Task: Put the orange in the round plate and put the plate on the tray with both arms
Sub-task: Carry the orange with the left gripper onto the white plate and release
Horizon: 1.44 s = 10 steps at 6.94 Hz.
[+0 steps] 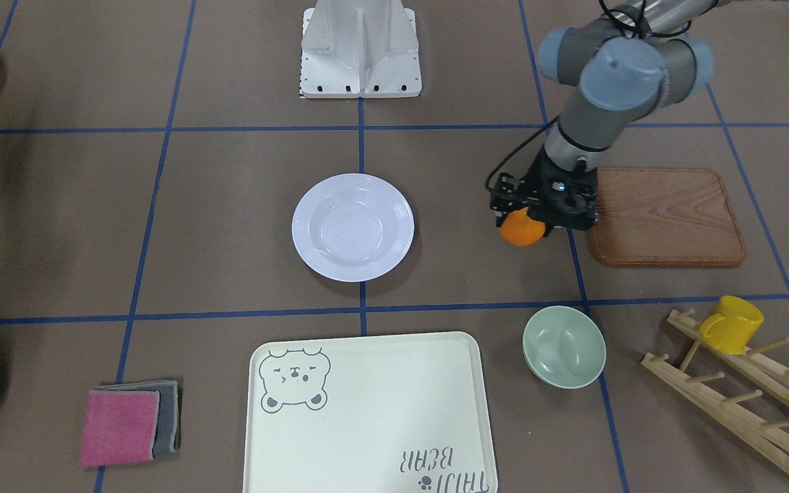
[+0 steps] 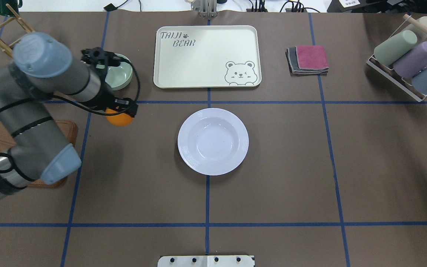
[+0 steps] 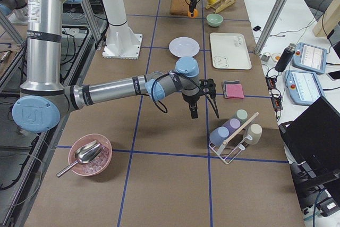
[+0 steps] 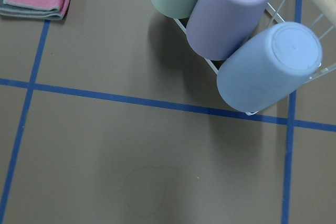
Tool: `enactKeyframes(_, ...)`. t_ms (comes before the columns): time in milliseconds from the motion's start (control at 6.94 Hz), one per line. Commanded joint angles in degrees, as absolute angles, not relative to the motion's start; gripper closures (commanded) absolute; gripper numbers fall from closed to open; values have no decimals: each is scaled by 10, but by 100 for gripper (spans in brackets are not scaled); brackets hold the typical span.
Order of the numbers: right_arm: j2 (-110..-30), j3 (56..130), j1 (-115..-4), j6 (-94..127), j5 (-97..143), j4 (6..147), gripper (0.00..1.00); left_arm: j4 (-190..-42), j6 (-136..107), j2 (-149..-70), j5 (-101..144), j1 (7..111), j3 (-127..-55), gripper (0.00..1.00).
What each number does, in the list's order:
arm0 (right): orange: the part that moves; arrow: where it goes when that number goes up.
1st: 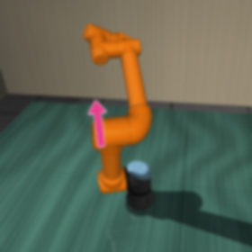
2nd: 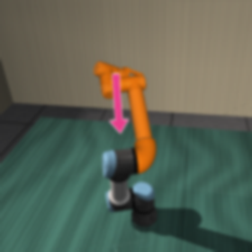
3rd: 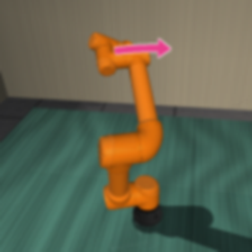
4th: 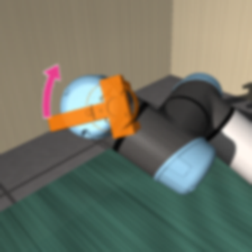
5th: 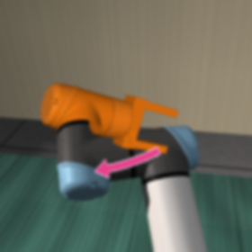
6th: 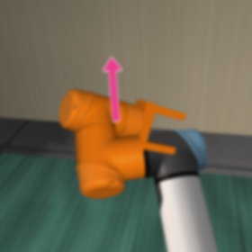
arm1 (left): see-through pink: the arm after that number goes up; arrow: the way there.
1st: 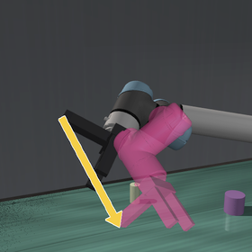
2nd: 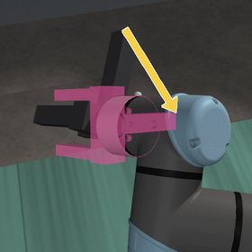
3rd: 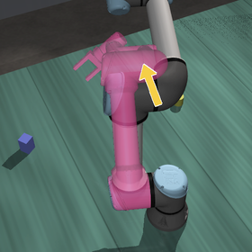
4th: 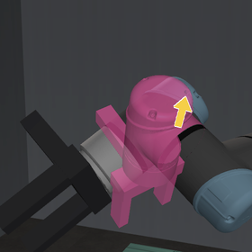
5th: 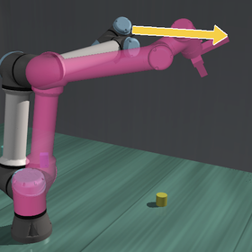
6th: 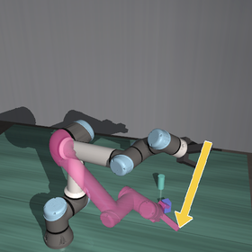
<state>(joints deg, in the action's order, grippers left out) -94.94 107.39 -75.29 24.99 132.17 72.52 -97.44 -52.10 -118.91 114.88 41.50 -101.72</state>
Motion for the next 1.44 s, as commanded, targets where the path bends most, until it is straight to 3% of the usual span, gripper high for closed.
enactKeyframes(0, -934, 1074, -716, 359, 1319, 691, 0, -904, -624, -1305, 1088, 339, -986, 100)
enactKeyframes(288, -921, 1075, -688, 481, 1316, 657, 0, -913, -690, -1428, 1022, 283, -839, 100)
enactKeyframes(576, -920, 1074, -655, 553, 1292, 598, 0, -936, -697, -1452, 1013, 262, -778, 100)
enactKeyframes(720, -920, 1075, -644, 581, 1289, 577, 0, -978, -695, -1450, 995, 252, -748, 86)
enactKeyframes(864, -920, 1075, -636, 604, 1290, 556, 0, -1006, -693, -1449, 992, 252, -736, 48)
enactKeyframes(1008, -919, 1076, -630, 619, 1291, 539, 0, -1007, -693, -1449, 989, 252, -739, 2)
enactKeyframes(1297, -920, 1078, -615, 729, 1286, 462, 0, -1000, -687, -1448, 988, 268, -757, 1)
